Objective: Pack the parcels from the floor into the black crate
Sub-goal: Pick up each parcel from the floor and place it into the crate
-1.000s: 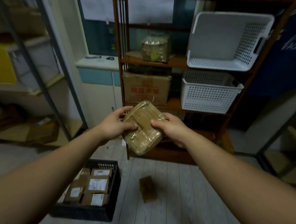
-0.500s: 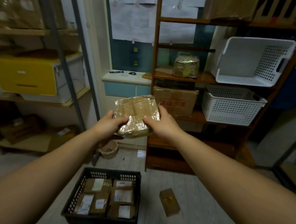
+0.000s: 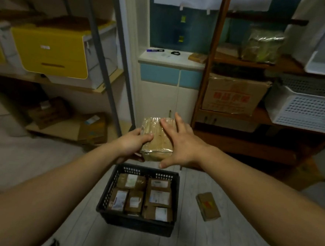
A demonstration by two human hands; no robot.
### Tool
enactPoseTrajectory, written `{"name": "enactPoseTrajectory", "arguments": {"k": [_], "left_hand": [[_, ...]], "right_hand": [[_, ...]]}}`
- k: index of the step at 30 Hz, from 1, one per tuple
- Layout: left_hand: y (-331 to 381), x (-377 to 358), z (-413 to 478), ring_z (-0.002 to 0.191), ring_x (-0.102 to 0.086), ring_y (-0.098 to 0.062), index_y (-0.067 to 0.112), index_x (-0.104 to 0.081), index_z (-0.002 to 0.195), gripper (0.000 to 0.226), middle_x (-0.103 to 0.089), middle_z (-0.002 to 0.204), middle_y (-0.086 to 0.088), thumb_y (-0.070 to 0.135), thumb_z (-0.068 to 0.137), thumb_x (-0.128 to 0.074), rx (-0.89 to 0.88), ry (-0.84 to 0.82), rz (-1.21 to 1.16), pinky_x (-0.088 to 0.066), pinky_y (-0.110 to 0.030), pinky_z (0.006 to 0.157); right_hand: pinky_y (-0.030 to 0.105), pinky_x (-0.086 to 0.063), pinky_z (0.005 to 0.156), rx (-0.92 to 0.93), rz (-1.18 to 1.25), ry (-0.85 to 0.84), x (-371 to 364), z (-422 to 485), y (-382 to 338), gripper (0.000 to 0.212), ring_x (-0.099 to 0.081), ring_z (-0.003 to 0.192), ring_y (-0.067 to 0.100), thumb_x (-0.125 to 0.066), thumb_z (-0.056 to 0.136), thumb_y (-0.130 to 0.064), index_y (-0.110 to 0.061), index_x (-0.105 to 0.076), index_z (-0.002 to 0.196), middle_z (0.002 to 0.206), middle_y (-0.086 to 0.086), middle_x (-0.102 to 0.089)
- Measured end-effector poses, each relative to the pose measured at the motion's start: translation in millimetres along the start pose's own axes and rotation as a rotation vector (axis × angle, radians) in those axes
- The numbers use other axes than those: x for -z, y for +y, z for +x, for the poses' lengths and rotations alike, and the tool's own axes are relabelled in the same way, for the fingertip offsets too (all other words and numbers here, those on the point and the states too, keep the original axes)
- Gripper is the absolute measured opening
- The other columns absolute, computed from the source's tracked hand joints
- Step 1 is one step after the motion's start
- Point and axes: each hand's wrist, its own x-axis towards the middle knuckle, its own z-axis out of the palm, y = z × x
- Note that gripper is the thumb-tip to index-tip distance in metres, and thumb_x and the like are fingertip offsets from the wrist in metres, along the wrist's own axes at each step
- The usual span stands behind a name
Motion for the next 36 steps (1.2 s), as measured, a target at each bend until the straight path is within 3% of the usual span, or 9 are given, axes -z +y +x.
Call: {"name": "enactPoseTrajectory", "arguments": {"k": [5,10,12,16,19,23,27,36], "left_hand": [[-8,37,51,0.105,-0.061,-0.033,0.024,-0.045,0.129,0.035,-0.063,0.113,-0.011,0.036,0.096,-0.048,0.074,0.052,0.068,-0.052,-0.047,0.086],[-17,71,95,0.097,-0.061,-0.019,0.028,-0.036,0.138,0.049,-0.059,0.117,-0.001,0.035,0.093,-0.053,0.066,0.081,0.190,-0.052,-0.029,0.065],[-26,80,114,0.094,-0.059,-0.016,0.027,-0.032,0.141,0.055,-0.056,0.117,-0.001,0.033,0.092,-0.055,0.055,0.046,0.257,-0.050,-0.025,0.064],[-55,99,160,0.113,-0.055,-0.024,0.024,-0.029,0.144,0.065,-0.054,0.125,-0.005,0.031,0.088,-0.062,0.012,-0.082,0.434,-0.051,-0.043,0.093],[-88,119,199,0.125,-0.048,-0.027,0.026,-0.025,0.146,0.069,-0.046,0.140,-0.007,0.035,0.088,-0.061,-0.001,-0.167,0.549,-0.044,-0.038,0.100],[-155,160,253,0.138,-0.034,-0.027,0.032,-0.015,0.150,0.068,-0.028,0.154,-0.006,0.050,0.092,-0.047,0.071,-0.154,0.673,-0.031,-0.037,0.108],[-242,199,292,0.144,-0.020,-0.025,0.020,-0.018,0.150,0.065,-0.020,0.157,-0.006,0.044,0.095,-0.045,0.130,-0.140,0.816,-0.017,-0.038,0.116],[-452,186,384,0.146,0.000,-0.031,0.026,-0.006,0.151,0.074,-0.001,0.160,-0.010,0.052,0.092,-0.043,0.189,-0.189,0.946,-0.011,-0.052,0.118]], "right_hand": [[0.048,-0.026,0.114,0.051,0.016,0.001,-20,75,2,0.123,-0.005,0.144,0.036,-0.076,0.061,-0.058,-0.045,0.012,0.146,0.156,0.000,0.018],[0.050,-0.026,0.113,0.038,0.098,0.028,-47,128,-1,0.121,-0.006,0.143,0.035,-0.076,0.061,-0.059,-0.043,0.007,0.147,0.156,0.000,0.013],[0.049,-0.029,0.111,0.025,0.085,0.008,-61,144,1,0.120,-0.012,0.141,0.036,-0.076,0.062,-0.060,-0.042,0.005,0.148,0.155,0.003,0.012],[0.049,-0.031,0.109,-0.017,0.092,-0.040,-97,174,1,0.119,-0.016,0.139,0.040,-0.077,0.062,-0.060,-0.036,-0.001,0.150,0.155,0.013,0.006],[0.049,-0.031,0.108,-0.098,0.193,-0.049,-131,196,-6,0.114,-0.013,0.140,0.039,-0.079,0.062,-0.056,-0.039,-0.006,0.148,0.156,0.011,0.008],[0.054,-0.027,0.112,-0.236,0.239,-0.131,-193,232,-18,0.114,-0.007,0.142,0.040,-0.074,0.063,-0.064,-0.044,0.000,0.147,0.156,0.007,0.015],[0.049,-0.023,0.113,-0.315,0.239,-0.195,-274,265,-24,0.114,-0.009,0.140,0.040,-0.072,0.064,-0.066,-0.038,-0.002,0.149,0.154,0.008,0.013],[0.050,-0.030,0.110,-0.279,0.226,-0.335,-469,354,24,0.115,-0.009,0.140,0.042,-0.074,0.065,-0.059,-0.039,0.002,0.149,0.154,0.008,0.015]]}}
